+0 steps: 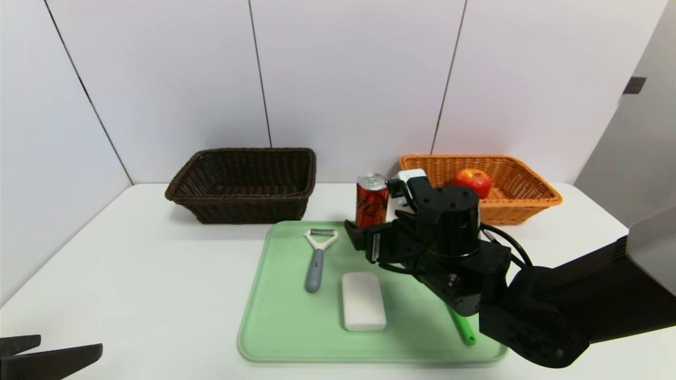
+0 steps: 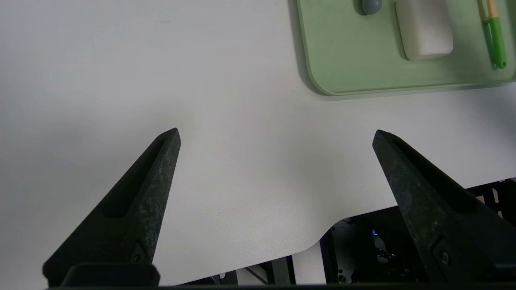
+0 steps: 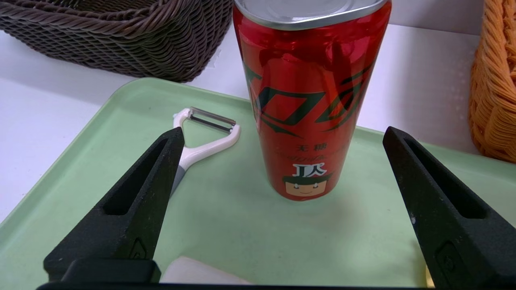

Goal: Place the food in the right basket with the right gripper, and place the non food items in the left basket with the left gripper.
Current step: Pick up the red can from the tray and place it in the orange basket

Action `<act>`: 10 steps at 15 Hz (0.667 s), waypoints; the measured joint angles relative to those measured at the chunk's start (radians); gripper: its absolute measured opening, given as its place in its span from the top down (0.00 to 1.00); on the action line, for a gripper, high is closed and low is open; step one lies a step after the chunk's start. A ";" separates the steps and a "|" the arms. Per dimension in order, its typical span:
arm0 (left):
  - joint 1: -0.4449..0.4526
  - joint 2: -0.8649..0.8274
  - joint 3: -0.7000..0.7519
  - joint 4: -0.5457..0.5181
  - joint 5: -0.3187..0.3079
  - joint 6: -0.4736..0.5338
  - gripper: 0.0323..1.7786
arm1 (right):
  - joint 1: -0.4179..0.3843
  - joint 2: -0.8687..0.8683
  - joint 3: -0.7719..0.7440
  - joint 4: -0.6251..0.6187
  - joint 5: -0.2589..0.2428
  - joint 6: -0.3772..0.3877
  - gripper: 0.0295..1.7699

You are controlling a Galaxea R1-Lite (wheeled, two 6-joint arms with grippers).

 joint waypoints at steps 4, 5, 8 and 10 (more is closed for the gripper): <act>0.000 0.000 0.001 0.000 0.000 0.000 0.05 | -0.019 0.043 -0.033 -0.045 0.000 -0.004 0.04; 0.000 0.000 0.001 0.000 0.000 0.000 0.05 | -0.021 0.054 -0.036 -0.066 0.000 -0.010 0.04; 0.000 0.000 0.001 0.000 0.000 -0.001 0.05 | -0.028 0.094 -0.042 -0.135 0.000 -0.031 0.04; 0.000 0.000 0.001 0.000 0.000 -0.002 0.05 | -0.033 0.117 -0.050 -0.151 0.001 -0.034 0.04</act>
